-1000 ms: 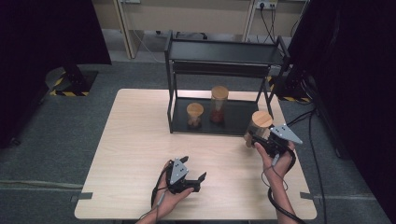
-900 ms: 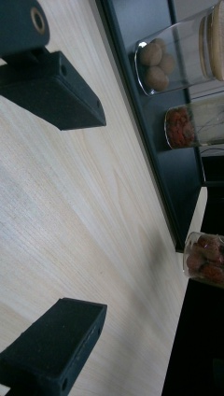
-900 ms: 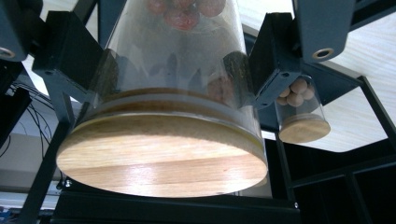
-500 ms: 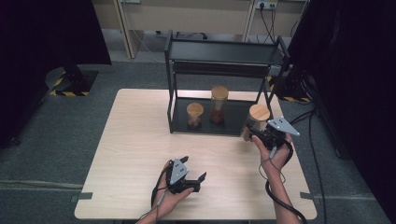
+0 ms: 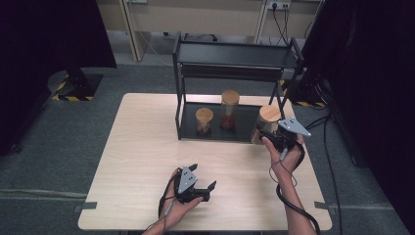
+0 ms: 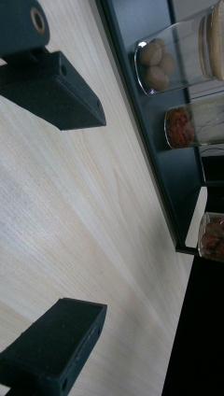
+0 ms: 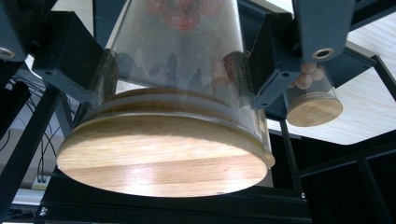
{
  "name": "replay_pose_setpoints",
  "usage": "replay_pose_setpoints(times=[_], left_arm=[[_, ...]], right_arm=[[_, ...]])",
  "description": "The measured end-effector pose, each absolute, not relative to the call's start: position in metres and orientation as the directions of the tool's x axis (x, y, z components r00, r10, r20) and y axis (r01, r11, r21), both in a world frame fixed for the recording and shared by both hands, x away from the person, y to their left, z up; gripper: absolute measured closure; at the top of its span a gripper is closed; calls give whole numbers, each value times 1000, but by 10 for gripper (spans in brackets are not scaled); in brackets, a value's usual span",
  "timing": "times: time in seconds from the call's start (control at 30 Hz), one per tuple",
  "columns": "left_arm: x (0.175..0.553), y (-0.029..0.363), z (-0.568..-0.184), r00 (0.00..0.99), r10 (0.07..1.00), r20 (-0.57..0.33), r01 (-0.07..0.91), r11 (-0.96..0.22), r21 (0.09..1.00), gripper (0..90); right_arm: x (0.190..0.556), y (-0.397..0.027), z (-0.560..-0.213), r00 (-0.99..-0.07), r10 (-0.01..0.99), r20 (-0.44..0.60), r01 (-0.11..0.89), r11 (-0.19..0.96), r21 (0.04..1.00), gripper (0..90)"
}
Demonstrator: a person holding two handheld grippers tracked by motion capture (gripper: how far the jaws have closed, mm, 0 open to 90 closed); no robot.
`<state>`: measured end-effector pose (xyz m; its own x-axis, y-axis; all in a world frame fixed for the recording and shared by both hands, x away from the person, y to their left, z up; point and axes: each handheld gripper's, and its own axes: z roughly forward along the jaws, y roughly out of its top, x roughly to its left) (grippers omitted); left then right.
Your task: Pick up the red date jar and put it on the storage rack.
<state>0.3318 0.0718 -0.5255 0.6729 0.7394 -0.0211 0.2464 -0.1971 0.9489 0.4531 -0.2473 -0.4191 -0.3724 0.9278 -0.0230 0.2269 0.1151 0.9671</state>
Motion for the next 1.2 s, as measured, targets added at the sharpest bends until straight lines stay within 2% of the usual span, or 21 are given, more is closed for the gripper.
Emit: replay_pose_setpoints(times=[1.2], left_arm=[[332, 72, -526, 673, 739, -21, 246, -197, 949, 87]], right_arm=[[490, -237, -408, -352, 936, -25, 240, 116, 964, 256]])
